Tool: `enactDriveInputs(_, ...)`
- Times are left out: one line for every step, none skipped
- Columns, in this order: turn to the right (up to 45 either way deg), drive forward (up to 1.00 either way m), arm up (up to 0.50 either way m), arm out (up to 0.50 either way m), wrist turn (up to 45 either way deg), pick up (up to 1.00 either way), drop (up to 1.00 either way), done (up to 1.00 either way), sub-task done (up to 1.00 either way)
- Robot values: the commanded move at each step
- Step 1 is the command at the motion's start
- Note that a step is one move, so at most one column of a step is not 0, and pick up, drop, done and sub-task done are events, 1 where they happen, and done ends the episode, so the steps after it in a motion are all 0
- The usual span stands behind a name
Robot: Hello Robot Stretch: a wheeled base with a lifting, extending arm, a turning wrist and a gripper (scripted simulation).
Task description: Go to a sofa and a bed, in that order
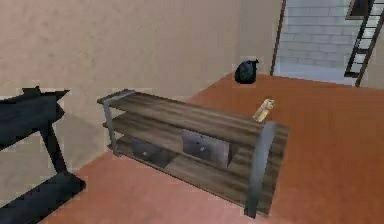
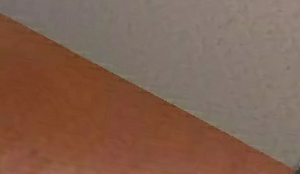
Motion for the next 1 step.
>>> enactDriveInputs(45.0,0.00,0.00,0.00,0.0,0.00,0.00,0.00,0.00)
